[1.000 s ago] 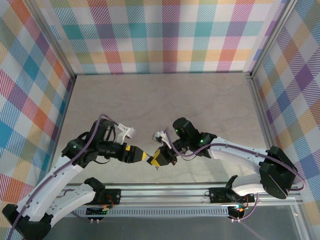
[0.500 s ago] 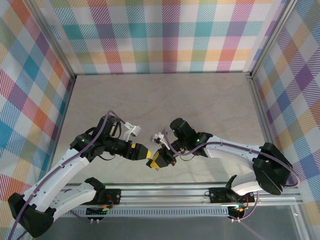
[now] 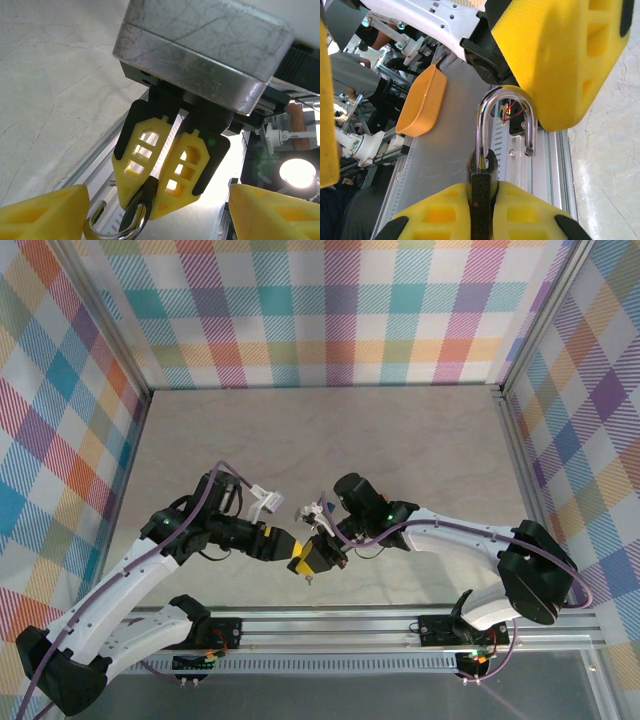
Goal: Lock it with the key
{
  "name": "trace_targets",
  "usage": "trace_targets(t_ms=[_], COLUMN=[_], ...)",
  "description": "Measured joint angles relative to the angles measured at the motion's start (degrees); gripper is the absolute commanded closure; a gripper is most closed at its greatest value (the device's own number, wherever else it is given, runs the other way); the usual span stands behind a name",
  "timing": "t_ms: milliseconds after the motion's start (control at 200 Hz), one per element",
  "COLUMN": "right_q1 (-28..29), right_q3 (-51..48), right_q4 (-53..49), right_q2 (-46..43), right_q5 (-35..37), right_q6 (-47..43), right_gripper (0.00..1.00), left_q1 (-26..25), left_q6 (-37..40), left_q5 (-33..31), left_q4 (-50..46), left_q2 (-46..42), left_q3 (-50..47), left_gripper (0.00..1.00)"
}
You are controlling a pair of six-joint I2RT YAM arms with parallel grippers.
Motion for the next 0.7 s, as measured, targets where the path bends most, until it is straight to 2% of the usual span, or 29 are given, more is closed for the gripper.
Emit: trace_targets(t_ms=[70,180,705], right_q1=[0.0,0.2,-0.2], right_q3=[0.1,0.2,0.2], right_q4=[-0.1,-0.2,-0.9], right_q2=[0.0,-0.5,-1.7], right_q5=[-0.2,-0.7,0.1], right_q6=[-0.1,-0.3,-0.5], right_gripper=[1.00,1.00,1.00], left_q1=[-0.2,-0.7,-3.5], left_q6=[0.0,0.2,0.1], left_q5=[-0.3,-1.3,-1.3], left_q4=[-0.2,-0.3,-1.4], left_q2=[-0.4,-1.2,-2.6], left_q3=[0.0,0.0,-0.1], left_gripper=[0.35,0.45,0.46])
